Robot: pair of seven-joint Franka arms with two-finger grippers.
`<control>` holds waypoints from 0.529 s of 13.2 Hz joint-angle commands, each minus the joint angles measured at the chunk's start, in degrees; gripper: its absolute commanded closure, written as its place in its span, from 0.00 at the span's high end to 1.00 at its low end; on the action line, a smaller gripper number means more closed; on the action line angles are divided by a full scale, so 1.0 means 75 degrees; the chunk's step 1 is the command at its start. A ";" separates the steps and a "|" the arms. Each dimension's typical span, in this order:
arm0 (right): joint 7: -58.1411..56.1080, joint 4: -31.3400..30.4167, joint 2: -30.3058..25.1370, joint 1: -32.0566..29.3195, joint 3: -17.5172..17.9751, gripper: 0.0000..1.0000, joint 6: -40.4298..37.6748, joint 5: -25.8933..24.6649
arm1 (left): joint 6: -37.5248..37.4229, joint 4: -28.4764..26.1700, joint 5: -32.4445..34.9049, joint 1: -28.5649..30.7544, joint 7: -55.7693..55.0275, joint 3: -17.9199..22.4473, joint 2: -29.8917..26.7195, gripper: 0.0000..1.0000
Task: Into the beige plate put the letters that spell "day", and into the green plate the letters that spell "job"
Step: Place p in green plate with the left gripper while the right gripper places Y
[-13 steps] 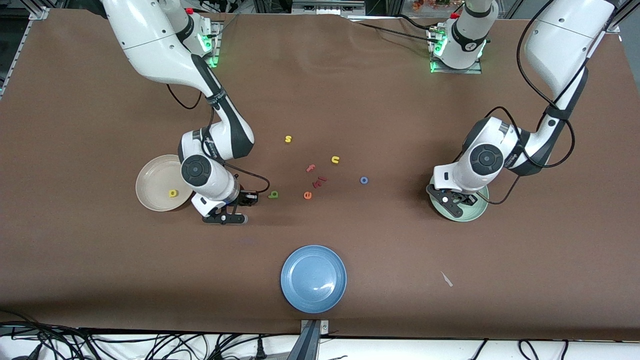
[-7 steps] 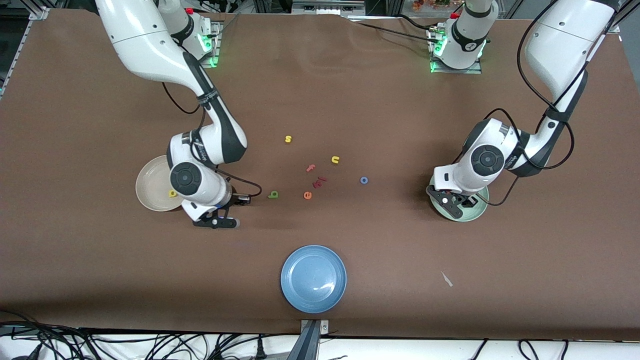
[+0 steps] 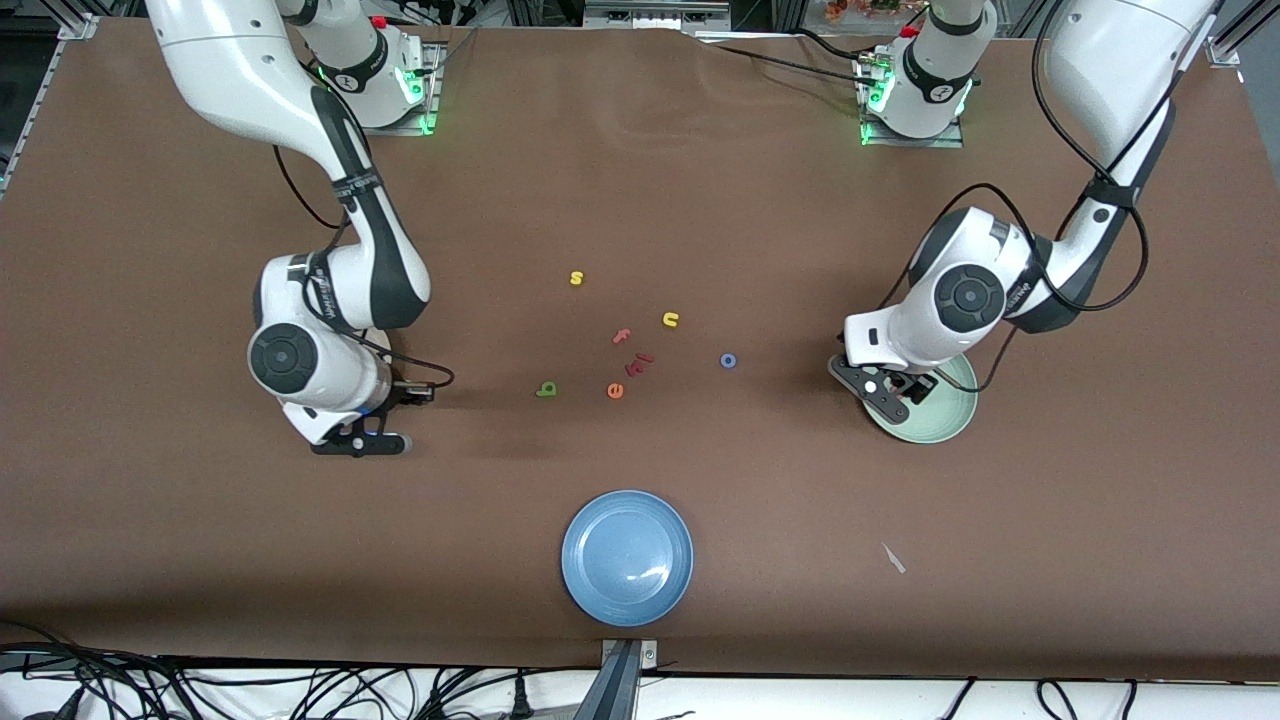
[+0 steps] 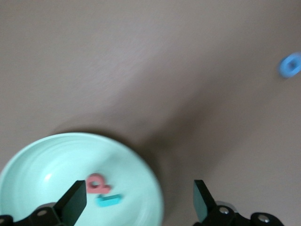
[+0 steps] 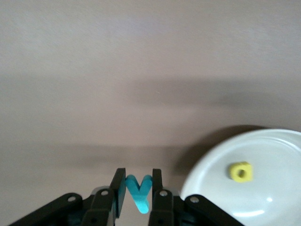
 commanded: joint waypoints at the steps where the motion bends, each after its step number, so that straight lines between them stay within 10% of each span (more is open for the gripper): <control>1: -0.1104 -0.1062 -0.0768 0.0020 -0.0450 0.09 0.0068 0.0153 | -0.0134 0.0055 -0.0198 -0.0123 -0.1563 -0.0535 -0.0104 1.00; 7: -0.1961 -0.2421 -0.1483 -0.0003 -0.1061 0.09 0.0780 0.0165 | -0.0087 0.1283 0.0152 -0.2171 -0.4905 -0.0408 0.1124 1.00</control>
